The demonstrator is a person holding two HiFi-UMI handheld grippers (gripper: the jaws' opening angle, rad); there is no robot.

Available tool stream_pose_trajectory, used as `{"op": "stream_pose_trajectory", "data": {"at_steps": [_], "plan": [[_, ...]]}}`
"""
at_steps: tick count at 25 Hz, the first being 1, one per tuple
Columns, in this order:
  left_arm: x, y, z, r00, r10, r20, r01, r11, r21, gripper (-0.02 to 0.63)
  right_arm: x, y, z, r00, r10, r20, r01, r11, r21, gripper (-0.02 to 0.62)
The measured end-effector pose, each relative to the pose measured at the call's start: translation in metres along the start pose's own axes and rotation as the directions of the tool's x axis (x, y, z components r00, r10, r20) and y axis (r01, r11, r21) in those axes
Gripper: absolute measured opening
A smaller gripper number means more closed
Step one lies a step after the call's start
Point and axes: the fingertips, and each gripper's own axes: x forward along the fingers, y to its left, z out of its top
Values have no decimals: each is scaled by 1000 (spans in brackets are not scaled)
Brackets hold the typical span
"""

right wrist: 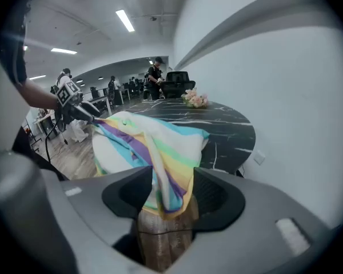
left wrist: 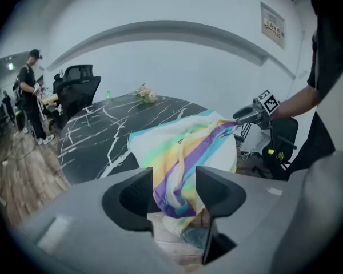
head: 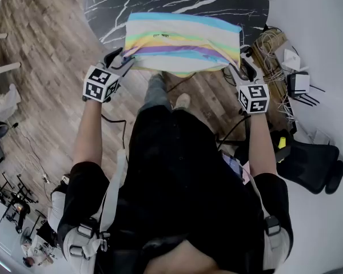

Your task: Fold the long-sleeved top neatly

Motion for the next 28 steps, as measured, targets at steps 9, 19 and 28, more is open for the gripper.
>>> {"op": "stream_pose_trajectory", "data": {"at_steps": [9,19,28], "plan": [[37,-26,47,993,-113,-21,115,976,186,238,39,57,60,990,140,-19,-140,967,-214,221],[54,-42,44,968,-222,-121,246,936,251,18,56,92,67,971,227,-72,-238,921,-309,21],[8,-92,29,955,-286,-82,297,898,324,18,-2,122,33,961,273,-42,-271,902,-336,20]]}}
